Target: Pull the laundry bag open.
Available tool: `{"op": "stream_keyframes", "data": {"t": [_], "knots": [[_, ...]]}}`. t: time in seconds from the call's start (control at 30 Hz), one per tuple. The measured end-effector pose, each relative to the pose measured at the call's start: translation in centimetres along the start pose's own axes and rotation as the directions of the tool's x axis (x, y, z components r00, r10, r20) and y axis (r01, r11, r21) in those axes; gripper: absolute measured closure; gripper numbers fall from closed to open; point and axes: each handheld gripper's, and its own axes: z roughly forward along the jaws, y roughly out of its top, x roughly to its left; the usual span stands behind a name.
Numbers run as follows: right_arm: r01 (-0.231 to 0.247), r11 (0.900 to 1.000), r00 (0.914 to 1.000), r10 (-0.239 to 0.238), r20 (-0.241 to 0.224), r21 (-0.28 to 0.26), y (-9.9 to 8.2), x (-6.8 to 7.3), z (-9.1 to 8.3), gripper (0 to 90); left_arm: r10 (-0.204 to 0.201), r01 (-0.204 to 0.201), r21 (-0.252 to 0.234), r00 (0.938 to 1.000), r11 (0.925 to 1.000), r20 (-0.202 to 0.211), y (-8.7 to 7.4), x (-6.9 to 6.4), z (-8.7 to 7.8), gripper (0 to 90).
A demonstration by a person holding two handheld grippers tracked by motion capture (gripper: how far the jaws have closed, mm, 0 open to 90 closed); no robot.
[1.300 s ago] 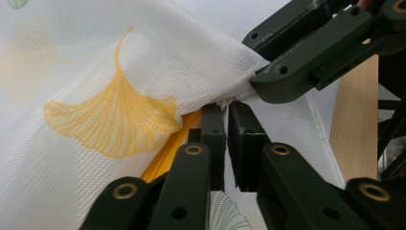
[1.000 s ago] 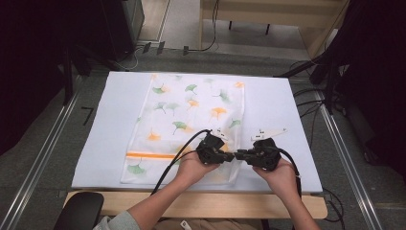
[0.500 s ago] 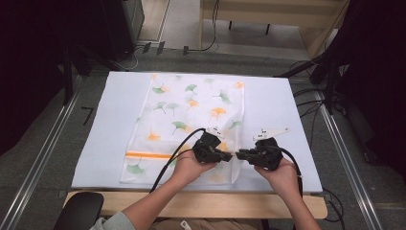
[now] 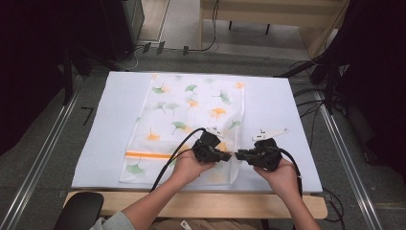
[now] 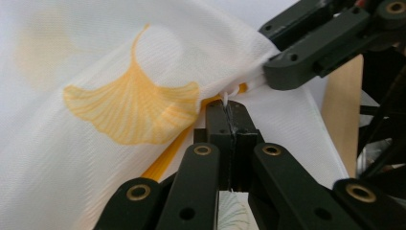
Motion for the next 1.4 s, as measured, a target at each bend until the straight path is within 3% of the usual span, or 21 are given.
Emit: {"op": "stream_keyframes", "data": {"t": [0.2,0.43,1.3,1.4], "knots": [[-0.001,1.0,1.0,0.001,0.002,0.0,0.0,0.0,-0.1,85.0,-0.017,0.017,0.011,0.9998,0.9998,-0.004,-0.2,0.5,-0.1,90.0],[-0.003,1.0,1.0,0.003,0.0,0.002,0.0,-0.1,-0.3,85.3,-0.047,0.048,0.028,0.9977,0.9984,-0.048,-1.3,2.3,-1.2,90.0],[0.002,1.0,1.0,-0.002,0.01,0.008,-0.1,-0.2,-0.1,84.7,-0.035,0.037,0.026,0.9979,0.999,-0.054,-1.5,1.7,-1.3,90.0],[-0.001,1.0,1.0,0.001,0.009,0.007,-0.1,-0.2,-0.1,84.8,-0.03,0.033,0.028,0.997,0.9991,-0.071,-1.6,1.8,-1.4,90.0]]}}
